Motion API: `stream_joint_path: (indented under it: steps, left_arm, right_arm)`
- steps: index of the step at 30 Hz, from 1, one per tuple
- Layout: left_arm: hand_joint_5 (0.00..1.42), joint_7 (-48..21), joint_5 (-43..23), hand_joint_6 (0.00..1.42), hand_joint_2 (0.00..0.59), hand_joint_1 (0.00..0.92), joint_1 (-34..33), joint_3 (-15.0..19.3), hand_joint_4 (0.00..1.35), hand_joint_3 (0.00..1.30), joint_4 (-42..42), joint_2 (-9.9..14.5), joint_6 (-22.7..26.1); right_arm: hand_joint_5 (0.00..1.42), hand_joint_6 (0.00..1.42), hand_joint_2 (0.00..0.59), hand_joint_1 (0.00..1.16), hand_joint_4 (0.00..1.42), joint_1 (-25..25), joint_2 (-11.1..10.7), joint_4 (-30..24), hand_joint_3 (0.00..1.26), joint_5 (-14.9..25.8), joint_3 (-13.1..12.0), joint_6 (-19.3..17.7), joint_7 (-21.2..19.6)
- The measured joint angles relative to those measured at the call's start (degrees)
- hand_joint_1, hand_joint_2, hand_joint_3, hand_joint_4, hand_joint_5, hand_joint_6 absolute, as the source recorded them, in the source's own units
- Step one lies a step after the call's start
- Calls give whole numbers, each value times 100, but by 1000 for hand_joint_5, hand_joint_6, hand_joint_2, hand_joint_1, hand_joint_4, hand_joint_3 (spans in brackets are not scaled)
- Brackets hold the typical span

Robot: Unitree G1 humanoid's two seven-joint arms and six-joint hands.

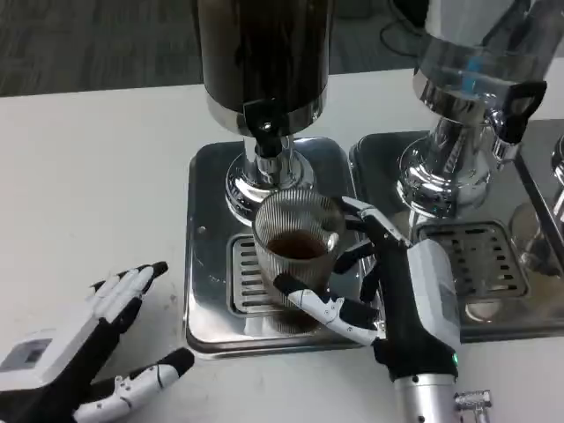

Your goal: Grasp the cup under the faucet to collect the drink, then remove the cup.

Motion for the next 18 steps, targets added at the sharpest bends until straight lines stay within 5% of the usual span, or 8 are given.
stream_joint_path:
  steps: [10,13,18]
  left_arm:
    - [0,246,769,0,154,0,743,0,0,0,-998,35,771]
    - [0,901,1296,0,154,0,1225,43,0,0,-1507,-226,1202]
    - [0,997,1473,0,152,0,1444,-78,0,0,-1609,-277,1543]
  right_arm:
    - [781,1183,191,908,574,264,-167,-296,444,-56,59,-1,45]
    - [781,1184,189,906,574,355,-194,-482,445,-162,151,0,57]
    - [781,1185,188,902,574,414,-195,-504,445,-127,196,-3,143]
